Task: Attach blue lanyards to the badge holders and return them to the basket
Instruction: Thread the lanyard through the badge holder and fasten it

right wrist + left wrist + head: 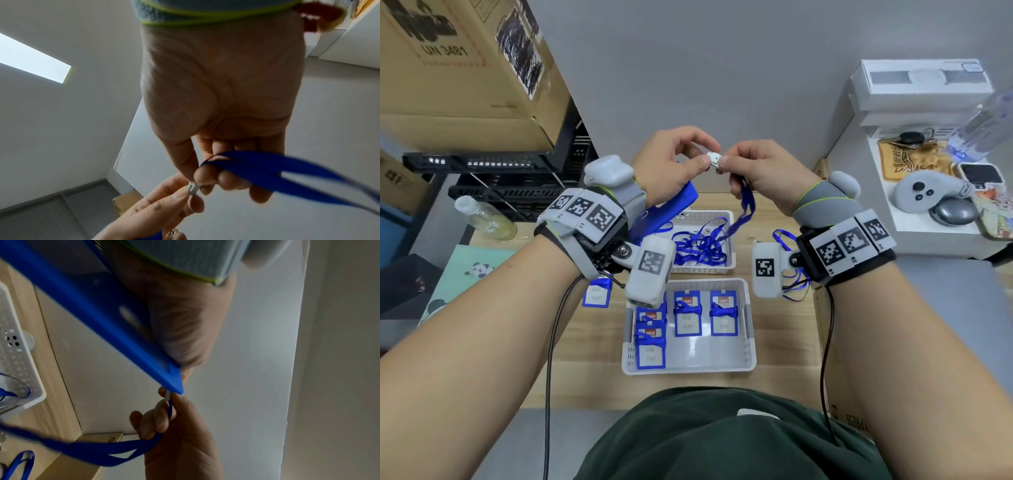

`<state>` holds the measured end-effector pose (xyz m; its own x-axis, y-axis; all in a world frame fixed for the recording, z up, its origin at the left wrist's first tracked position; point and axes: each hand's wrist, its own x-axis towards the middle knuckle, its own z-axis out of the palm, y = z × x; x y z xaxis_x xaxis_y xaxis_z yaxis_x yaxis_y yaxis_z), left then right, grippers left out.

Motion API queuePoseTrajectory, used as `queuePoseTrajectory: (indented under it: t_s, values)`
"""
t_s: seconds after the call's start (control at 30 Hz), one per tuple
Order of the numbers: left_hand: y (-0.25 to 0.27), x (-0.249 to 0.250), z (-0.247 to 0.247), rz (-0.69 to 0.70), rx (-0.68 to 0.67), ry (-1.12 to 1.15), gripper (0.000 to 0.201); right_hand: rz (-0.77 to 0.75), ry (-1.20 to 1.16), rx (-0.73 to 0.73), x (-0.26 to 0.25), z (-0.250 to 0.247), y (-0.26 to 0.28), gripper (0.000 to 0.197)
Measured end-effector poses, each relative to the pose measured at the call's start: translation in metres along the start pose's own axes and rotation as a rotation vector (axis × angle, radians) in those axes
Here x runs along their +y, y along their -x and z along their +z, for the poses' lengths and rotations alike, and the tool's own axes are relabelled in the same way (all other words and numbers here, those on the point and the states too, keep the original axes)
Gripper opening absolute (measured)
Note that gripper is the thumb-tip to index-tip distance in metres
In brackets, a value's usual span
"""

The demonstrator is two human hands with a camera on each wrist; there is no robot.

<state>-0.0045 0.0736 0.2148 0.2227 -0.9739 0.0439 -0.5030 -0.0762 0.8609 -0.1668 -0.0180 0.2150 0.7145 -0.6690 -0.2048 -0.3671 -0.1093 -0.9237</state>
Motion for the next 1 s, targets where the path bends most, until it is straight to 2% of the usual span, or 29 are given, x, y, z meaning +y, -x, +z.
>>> queuePoseTrajectory:
  t_s: [0.1, 0.2, 0.33, 0.4, 0.53, 0.67, 0.83, 0.9, 1.0]
  values:
    - [-0.001, -0.002, 0.0, 0.008, 0.01, -0.024, 0.013, 0.021, -0.057, 0.013, -0.002, 0.001, 0.0, 0.014]
    - [-0.002, -0.001, -0.001, 0.004, 0.011, 0.016, 0.012, 0.0, 0.012, 0.08, -0.002, 0.0, 0.0, 0.017]
    - [-0.006, -0.002, -0.001, -0.018, 0.056, -0.005, 0.022, -0.007, -0.01, 0.13, -0.002, -0.004, 0.001, 0.034]
    - [-0.01, -0.005, -0.001, -0.025, 0.081, -0.086, 0.028, -0.026, -0.057, 0.068, -0.006, -0.004, 0.005, 0.031]
    - [-0.014, -0.009, -0.002, 0.018, 0.115, -0.286, 0.025, -0.033, -0.145, -0.125, -0.014, 0.004, 0.011, 0.018]
    - [-0.017, -0.008, 0.002, -0.007, 0.106, -0.314, 0.029, -0.042, 0.081, -0.181, -0.018, 0.014, 0.011, 0.016]
    - [-0.014, -0.015, -0.002, -0.145, 0.079, -0.198, 0.038, -0.017, 0.089, -0.001, -0.01, 0.012, 0.006, 0.024]
    - [-0.011, -0.021, -0.005, -0.182, 0.019, -0.26, 0.036, -0.009, 0.041, 0.057, -0.008, 0.01, 0.003, 0.023]
    - [-0.009, -0.028, -0.007, -0.188, -0.049, -0.347, 0.042, 0.007, 0.026, 0.069, -0.007, 0.009, -0.001, 0.022]
